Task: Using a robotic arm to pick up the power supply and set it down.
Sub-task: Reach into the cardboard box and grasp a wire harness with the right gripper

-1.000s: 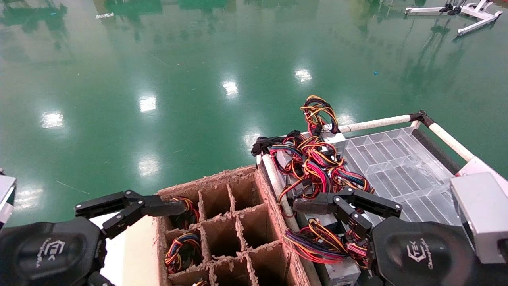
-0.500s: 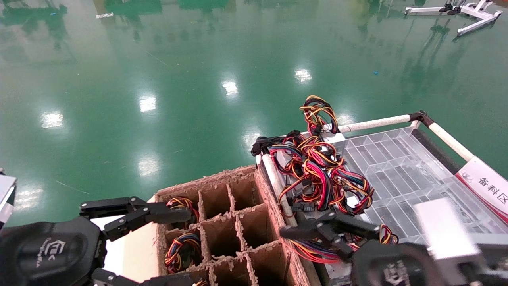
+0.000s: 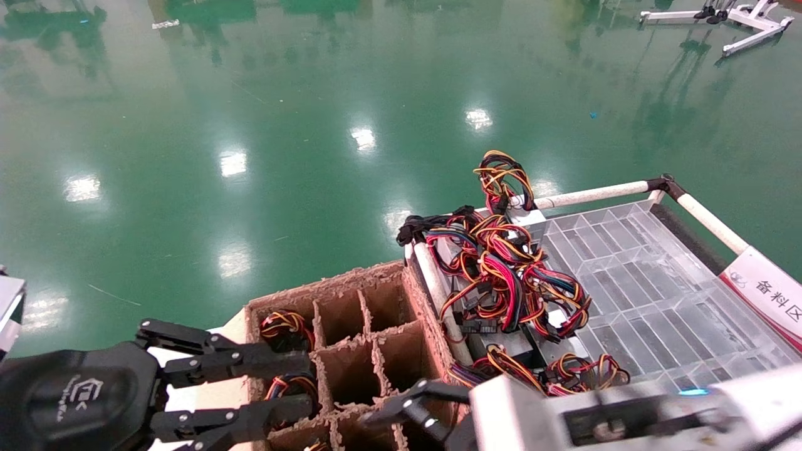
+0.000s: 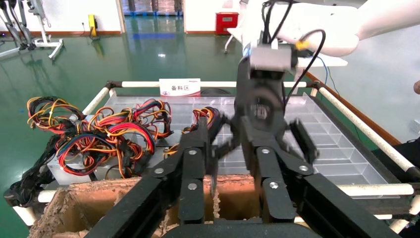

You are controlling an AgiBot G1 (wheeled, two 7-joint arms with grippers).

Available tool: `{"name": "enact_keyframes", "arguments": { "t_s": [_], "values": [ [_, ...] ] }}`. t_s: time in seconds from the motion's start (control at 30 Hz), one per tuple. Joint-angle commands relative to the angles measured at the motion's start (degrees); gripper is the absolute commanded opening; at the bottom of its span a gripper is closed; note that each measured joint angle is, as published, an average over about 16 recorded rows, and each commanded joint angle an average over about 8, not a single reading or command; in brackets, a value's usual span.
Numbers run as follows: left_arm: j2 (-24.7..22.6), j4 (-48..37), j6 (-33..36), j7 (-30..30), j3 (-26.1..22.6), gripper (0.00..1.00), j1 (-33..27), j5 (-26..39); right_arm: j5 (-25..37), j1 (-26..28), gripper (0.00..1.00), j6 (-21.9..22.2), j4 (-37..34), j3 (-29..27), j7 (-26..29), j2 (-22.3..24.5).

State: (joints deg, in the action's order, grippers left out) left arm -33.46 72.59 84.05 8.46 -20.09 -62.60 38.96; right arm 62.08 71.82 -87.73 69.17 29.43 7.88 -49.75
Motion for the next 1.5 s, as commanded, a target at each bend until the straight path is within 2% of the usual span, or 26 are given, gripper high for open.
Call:
{"name": "enact_keyframes", "arguments": {
  "t_s": [0.03,0.47,0.53,0.6,0.77,0.83,0.9,1.17,1.27,1.43,1.5],
  "values": [
    [0.00,0.00,0.00,0.00,0.00,0.00,0.00,0.00,2.28,1.22,1.00,-0.10,-0.29,1.33,-0.89,-1.82],
    [0.00,0.00,0.00,-0.01,-0.01,0.00,0.00,-0.01,11.30,7.21,1.00,-0.04,-10.50,6.97,-9.15,-12.15],
    [0.00,0.00,0.00,-0.01,-0.01,0.00,0.00,-0.01,12.13,7.84,0.97,-0.05,-12.34,7.59,-10.61,-13.55],
    [0.01,0.00,-0.01,-0.01,-0.01,0.01,0.00,-0.01,12.73,8.39,0.84,-0.09,-14.17,8.07,-12.10,-14.75],
    [0.01,0.00,-0.01,-0.01,-0.02,0.05,0.00,-0.01,13.84,9.81,0.23,0.05,-18.47,8.78,-16.11,-17.03],
    [0.01,0.00,-0.01,-0.01,-0.02,0.07,-0.01,-0.01,14.51,10.44,0.06,0.34,-19.89,9.02,-17.86,-17.69],
    [0.01,0.00,-0.01,-0.01,-0.02,0.09,-0.01,-0.01,15.12,10.97,0.00,0.73,-21.16,9.21,-19.39,-18.31],
    [0.01,0.00,-0.01,-0.01,-0.03,0.18,-0.01,-0.02,17.42,12.49,0.00,1.29,-26.32,10.49,-23.49,-20.88],
    [0.01,0.00,-0.01,-0.01,-0.03,0.28,-0.01,-0.02,17.85,13.01,0.00,1.14,-28.33,10.87,-24.64,-21.83],
    [0.01,0.00,-0.01,-0.02,-0.03,0.77,-0.01,-0.02,18.32,14.01,0.00,0.59,-31.55,11.41,-26.25,-23.16],
    [0.01,0.00,-0.01,-0.02,-0.03,0.93,-0.01,-0.02,18.41,14.38,0.00,0.34,-32.70,11.57,-26.81,-23.53]
  ]
}}
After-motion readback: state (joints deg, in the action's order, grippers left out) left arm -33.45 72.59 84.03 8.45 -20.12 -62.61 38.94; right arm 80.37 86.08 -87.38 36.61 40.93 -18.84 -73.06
